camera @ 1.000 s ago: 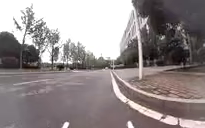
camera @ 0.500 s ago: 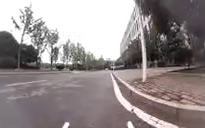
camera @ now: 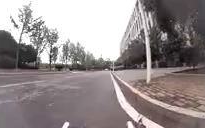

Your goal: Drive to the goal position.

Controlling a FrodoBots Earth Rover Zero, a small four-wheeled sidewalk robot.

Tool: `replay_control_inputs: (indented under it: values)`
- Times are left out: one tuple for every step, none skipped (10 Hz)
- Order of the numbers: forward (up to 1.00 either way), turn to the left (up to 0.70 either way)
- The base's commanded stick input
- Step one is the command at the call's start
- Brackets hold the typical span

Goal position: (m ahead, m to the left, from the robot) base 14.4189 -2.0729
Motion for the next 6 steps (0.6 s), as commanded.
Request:
replay_control_inputs:
  values:
    - [0.6, 0.0]
    - [0.6, 0.0]
    - [0.6, 0.0]
    - [0.6, 0.0]
    - [0.6, 0.0]
    - [0.6, 0.0]
